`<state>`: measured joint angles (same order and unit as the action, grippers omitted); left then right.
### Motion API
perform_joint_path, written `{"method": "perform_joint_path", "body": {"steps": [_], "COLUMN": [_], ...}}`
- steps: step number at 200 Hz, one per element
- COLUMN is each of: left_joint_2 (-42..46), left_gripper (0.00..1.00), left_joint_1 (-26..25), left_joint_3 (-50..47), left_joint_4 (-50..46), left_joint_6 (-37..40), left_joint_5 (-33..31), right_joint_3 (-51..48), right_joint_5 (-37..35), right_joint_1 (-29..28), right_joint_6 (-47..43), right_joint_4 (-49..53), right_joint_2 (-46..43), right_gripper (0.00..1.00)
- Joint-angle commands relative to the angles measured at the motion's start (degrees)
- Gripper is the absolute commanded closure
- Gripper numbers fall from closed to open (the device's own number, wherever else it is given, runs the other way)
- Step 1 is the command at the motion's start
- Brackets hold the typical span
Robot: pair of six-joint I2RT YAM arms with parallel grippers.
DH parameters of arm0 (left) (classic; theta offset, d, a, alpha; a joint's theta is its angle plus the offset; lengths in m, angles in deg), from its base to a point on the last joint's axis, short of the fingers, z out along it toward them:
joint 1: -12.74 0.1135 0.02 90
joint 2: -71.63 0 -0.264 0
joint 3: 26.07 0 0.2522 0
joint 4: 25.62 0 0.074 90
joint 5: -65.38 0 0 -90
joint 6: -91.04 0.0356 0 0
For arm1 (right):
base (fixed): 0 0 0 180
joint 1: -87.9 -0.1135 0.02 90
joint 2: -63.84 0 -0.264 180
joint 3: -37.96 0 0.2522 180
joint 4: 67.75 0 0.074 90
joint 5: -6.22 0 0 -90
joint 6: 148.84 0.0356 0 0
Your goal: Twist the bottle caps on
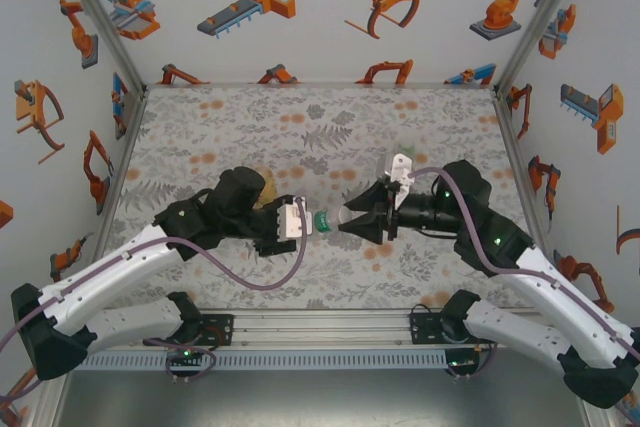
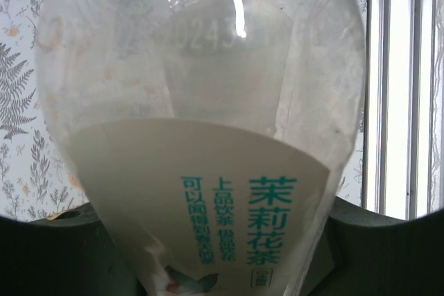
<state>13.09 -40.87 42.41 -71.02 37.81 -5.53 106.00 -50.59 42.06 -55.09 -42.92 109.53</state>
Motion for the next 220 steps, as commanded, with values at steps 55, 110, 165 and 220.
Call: {"method": "perform_joint_path", "body": {"steps": [55,110,165,220], "left_joint_2": [0.93,-0.25,-0.49,-0.44], "left_gripper": [1.00,1.00,1.00,1.00], "left_joint_1": [-0.27,-0.27,-0.27,-0.28], "left_joint_3": [-1.00,-0.69,-0.58,-0.41], "left_joint_4": [4.46,5.01,4.53,3.61], "left_joint_6": [-0.82,-1.62,-1.62,-0.74], "left_joint_5": [-4.64,-6.99,-6.26,-0.38], "right_joint_3": [0.89,0.61,0.92,2.84], "right_joint_5": [-23.19,-27.56,-25.86,-23.07], "right_joint_1": [-0.28,-0.54,-0.91,-0.91], "right_joint_6": [37.74,52.17,53.27,40.77], "right_joint_4": [0.52,2.52,-0.08,-1.82], "right_joint_2": [0.57,4.03,6.17,4.44], "right_gripper": [1.00,1.00,1.00,0.46]}}
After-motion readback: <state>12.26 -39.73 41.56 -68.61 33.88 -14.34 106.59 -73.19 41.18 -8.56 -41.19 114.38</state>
